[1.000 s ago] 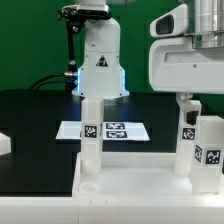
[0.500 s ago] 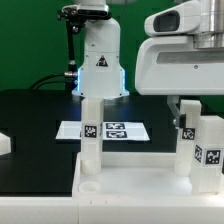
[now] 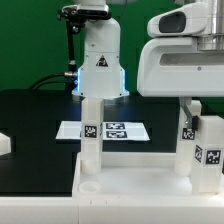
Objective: Assemble desk
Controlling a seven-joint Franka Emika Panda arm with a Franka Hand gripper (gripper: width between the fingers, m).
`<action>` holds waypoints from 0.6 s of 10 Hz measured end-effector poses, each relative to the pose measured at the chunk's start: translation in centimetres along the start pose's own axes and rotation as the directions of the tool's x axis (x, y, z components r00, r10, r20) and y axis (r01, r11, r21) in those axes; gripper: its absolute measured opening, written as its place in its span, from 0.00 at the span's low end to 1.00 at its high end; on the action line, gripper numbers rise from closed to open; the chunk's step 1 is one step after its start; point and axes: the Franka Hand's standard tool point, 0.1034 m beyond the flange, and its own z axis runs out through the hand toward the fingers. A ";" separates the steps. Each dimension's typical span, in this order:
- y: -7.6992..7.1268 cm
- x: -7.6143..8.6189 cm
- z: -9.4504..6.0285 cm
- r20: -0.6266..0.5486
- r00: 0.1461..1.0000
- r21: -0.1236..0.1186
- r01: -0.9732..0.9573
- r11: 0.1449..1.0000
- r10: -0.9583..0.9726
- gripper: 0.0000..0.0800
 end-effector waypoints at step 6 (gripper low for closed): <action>-0.1 -0.5 0.1 -0.042 0.652 -0.005 -0.758 0.652 0.757 0.36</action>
Offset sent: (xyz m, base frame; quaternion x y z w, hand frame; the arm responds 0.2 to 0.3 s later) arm -0.0011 -0.0051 0.0065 -0.0539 0.0668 0.3907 0.9165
